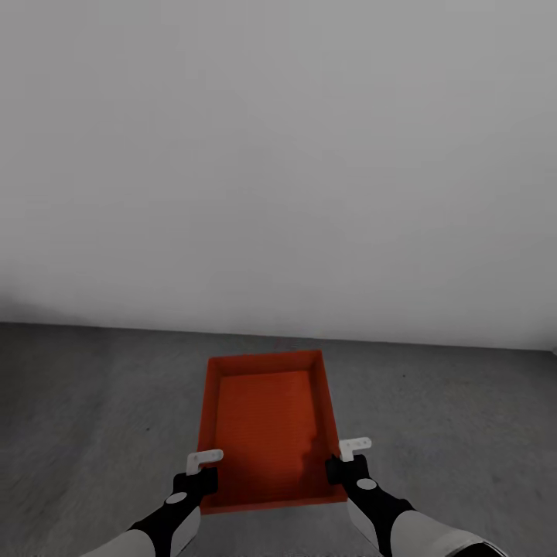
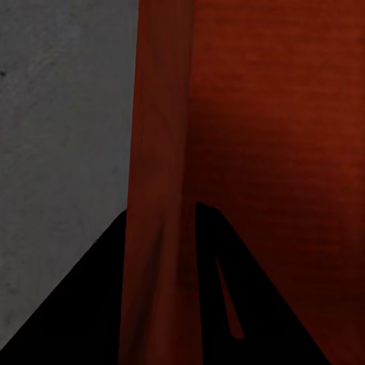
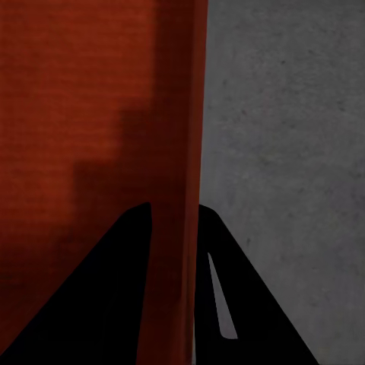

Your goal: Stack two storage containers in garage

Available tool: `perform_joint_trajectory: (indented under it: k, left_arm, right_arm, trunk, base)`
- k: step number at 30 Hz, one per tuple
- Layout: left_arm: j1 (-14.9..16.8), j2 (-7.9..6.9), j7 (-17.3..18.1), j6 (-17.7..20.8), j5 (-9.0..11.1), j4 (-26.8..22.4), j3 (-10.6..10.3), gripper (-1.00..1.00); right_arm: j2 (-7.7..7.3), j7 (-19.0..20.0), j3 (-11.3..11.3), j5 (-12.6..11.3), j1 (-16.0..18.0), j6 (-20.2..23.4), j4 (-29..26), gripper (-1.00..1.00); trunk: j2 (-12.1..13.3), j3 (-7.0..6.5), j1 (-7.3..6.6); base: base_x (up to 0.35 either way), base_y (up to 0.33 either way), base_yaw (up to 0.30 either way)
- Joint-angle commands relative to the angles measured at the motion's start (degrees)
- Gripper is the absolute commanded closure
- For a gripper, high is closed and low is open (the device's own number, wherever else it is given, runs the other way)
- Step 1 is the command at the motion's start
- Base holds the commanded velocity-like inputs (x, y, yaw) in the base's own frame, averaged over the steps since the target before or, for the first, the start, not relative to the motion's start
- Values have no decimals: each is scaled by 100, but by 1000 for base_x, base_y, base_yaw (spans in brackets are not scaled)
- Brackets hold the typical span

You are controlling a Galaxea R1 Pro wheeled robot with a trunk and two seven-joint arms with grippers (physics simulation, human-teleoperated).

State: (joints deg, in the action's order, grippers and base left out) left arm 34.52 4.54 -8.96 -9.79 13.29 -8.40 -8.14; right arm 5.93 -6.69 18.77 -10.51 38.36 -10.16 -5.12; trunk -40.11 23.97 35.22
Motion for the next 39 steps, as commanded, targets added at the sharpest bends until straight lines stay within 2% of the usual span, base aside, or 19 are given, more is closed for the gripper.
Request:
perform_joint_trajectory:
  k: [1,39]
  left_arm:
    - [3,3,-18,-5,59,5,206,100]
    - [3,3,-18,-5,59,5,207,100]
  right_arm:
    - [128,4,-360,-162,4,-3,-165,100]
    - [120,10,-360,-162,4,5,-165,100]
  trunk:
    - [-6,16,1]
    - [-6,371,1]
  base:
    - [0,0,0]
    - [0,0,0]
